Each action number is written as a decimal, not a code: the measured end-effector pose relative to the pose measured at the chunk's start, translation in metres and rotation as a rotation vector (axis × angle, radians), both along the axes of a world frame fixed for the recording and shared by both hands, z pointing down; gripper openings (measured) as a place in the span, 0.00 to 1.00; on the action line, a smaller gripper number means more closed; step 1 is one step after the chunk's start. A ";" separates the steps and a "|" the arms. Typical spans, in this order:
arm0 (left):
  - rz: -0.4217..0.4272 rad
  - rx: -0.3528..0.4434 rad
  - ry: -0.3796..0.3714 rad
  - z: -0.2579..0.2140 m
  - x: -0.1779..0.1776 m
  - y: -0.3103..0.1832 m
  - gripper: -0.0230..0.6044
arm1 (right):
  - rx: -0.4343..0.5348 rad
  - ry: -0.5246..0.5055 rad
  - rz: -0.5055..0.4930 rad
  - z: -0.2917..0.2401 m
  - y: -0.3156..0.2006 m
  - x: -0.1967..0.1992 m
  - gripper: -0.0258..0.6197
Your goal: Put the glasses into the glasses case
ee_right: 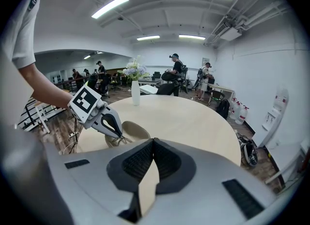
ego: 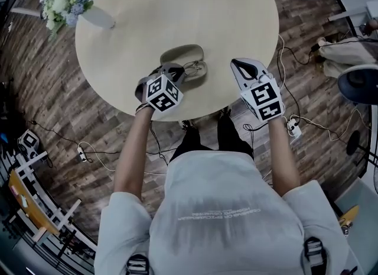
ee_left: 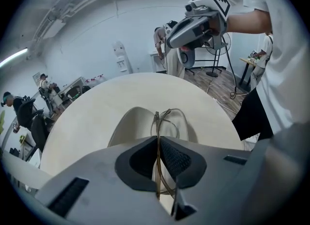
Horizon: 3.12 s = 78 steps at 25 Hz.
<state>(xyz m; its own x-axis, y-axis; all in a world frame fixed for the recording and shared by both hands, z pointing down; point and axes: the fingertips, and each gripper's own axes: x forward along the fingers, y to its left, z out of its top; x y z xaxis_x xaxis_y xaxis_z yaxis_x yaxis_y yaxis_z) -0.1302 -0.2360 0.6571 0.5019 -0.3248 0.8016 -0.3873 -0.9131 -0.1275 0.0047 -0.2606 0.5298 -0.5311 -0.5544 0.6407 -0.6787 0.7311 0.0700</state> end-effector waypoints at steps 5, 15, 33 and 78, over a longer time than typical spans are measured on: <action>0.039 -0.037 -0.006 0.010 0.009 0.010 0.08 | -0.012 0.003 0.003 0.004 0.002 0.004 0.04; 0.066 -0.102 -0.025 0.025 0.021 0.028 0.08 | -0.018 0.005 0.000 0.008 0.006 0.007 0.04; -0.065 -0.097 -0.065 0.030 0.014 0.017 0.22 | -0.014 0.010 0.001 0.004 0.023 0.024 0.04; -0.656 0.539 0.441 -0.299 -0.110 0.003 0.07 | 0.481 -0.118 -0.165 -0.209 -0.024 -0.043 0.04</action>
